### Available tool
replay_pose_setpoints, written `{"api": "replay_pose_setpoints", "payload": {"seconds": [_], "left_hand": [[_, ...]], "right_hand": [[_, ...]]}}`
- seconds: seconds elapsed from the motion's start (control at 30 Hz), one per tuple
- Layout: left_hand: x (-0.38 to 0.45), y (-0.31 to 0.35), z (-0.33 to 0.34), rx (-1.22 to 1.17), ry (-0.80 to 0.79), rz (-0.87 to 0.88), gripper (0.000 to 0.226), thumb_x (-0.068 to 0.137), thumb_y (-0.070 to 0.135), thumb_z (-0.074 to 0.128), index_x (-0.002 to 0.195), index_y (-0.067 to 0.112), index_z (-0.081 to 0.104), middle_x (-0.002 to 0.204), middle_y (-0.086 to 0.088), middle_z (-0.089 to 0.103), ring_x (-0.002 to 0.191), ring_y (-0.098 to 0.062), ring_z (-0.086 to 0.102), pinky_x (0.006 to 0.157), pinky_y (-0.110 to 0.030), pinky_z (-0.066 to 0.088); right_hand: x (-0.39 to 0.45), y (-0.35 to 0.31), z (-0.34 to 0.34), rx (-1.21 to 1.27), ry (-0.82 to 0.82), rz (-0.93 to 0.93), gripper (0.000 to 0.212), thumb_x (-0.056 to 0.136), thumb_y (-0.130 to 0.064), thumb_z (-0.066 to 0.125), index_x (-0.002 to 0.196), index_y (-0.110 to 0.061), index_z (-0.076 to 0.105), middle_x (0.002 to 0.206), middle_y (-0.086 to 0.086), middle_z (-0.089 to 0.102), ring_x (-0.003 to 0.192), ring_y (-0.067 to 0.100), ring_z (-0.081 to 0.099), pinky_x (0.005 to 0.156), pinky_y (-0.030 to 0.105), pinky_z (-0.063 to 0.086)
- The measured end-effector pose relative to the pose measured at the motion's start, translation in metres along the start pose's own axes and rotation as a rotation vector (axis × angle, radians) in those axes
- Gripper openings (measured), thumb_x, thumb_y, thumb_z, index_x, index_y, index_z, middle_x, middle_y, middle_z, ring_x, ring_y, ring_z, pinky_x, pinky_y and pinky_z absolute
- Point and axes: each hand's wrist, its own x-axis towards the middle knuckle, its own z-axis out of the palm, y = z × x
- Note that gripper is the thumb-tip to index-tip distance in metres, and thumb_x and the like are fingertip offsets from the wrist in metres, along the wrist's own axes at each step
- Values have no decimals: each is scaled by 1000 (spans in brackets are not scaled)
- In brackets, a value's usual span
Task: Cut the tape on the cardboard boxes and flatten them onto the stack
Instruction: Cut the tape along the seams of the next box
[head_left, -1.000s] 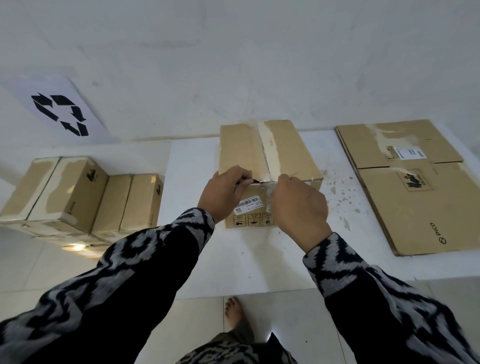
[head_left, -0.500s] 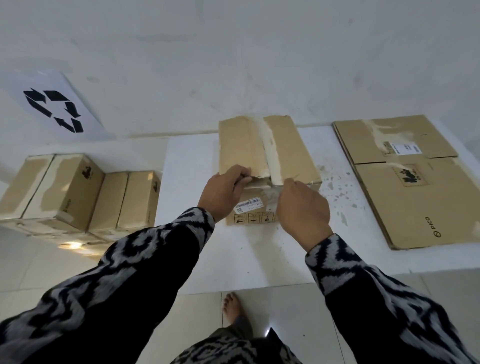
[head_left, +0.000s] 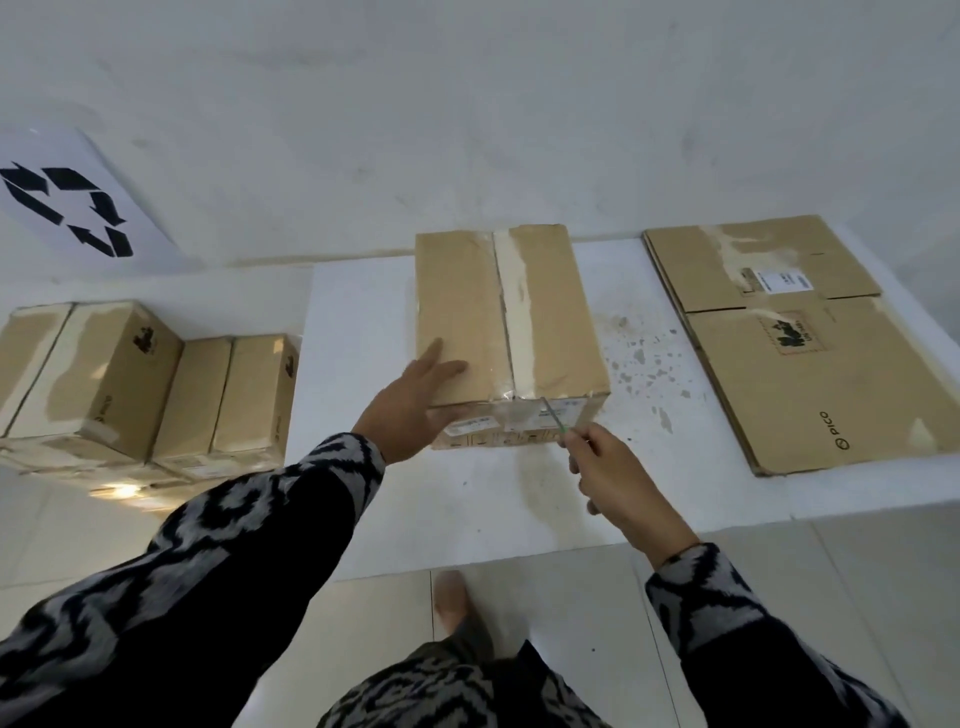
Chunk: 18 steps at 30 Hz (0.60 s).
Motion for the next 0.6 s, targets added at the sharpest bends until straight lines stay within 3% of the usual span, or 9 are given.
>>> {"api": "replay_pose_setpoints", "payload": {"seconds": [0.1, 0.33, 0.6], "left_hand": [[3, 1, -5, 50, -9, 37, 55, 100, 44, 51, 151, 37, 33, 164, 13, 9, 143, -19, 34, 114, -33, 31], [5, 3, -13, 77, -23, 65, 52, 101, 49, 42, 151, 37, 33, 163, 12, 13, 142, -18, 38, 113, -34, 34], [1, 3, -12, 52, -30, 51, 50, 102, 48, 42, 150, 36, 36, 162, 12, 14, 143, -16, 36, 113, -30, 31]], "right_hand": [[-1, 12, 9, 124, 22, 21, 28, 105, -28, 37, 99, -19, 62, 77, 1, 58, 60, 16, 48, 57, 29, 43], [1, 5, 17, 167, 146, -13, 27, 105, -29, 37, 99, -22, 63, 77, -2, 67, 53, 13, 52, 50, 27, 42], [5, -1, 21, 114, 207, -12, 26, 103, -25, 38, 95, -18, 61, 82, -2, 69, 56, 15, 55, 52, 27, 41]]}}
